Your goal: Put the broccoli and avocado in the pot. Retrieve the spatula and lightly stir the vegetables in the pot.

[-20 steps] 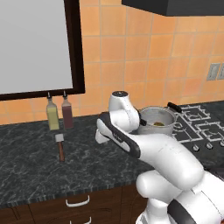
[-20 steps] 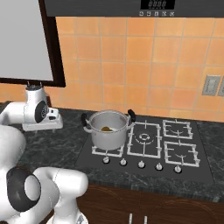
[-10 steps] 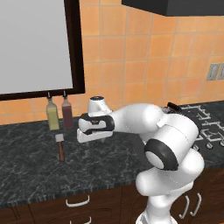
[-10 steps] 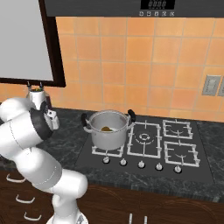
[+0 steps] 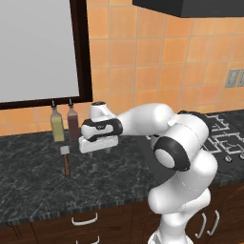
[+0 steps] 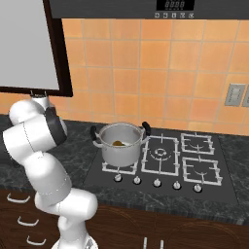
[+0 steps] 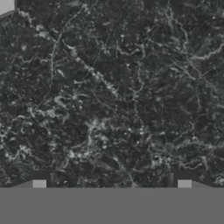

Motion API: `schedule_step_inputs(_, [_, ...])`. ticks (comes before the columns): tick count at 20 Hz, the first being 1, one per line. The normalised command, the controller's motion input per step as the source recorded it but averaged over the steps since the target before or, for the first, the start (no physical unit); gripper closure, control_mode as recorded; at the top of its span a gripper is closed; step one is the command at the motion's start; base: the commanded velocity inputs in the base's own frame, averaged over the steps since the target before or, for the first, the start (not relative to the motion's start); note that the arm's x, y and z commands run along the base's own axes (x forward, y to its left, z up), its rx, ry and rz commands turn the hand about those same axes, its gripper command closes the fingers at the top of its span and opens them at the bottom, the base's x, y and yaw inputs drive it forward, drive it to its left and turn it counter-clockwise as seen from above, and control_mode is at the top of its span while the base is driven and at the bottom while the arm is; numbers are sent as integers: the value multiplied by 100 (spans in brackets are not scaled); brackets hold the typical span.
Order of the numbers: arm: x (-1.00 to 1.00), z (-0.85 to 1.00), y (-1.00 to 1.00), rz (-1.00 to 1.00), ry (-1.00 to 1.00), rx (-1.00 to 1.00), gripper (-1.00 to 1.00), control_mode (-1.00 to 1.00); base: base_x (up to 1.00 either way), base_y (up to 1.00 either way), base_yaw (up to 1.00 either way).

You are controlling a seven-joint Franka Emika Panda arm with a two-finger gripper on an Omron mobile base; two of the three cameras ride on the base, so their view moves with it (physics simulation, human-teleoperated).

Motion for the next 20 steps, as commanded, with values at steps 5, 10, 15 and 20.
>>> schedule_step_inputs(5, [-10, -9, 31, -8, -6, 4, -100, -100, 0, 0, 0])
schedule_step_inputs(10, [0, -9, 48, -15, 0, 0, -100, -100, 0, 0, 0])
schedule_step_inputs(15, [0, -3, 51, -3, 0, 0, -100, -100, 0, 0, 0])
schedule_step_inputs(20, [1, -7, 23, 1, 2, -2, -100, -100, 0, 0, 0])
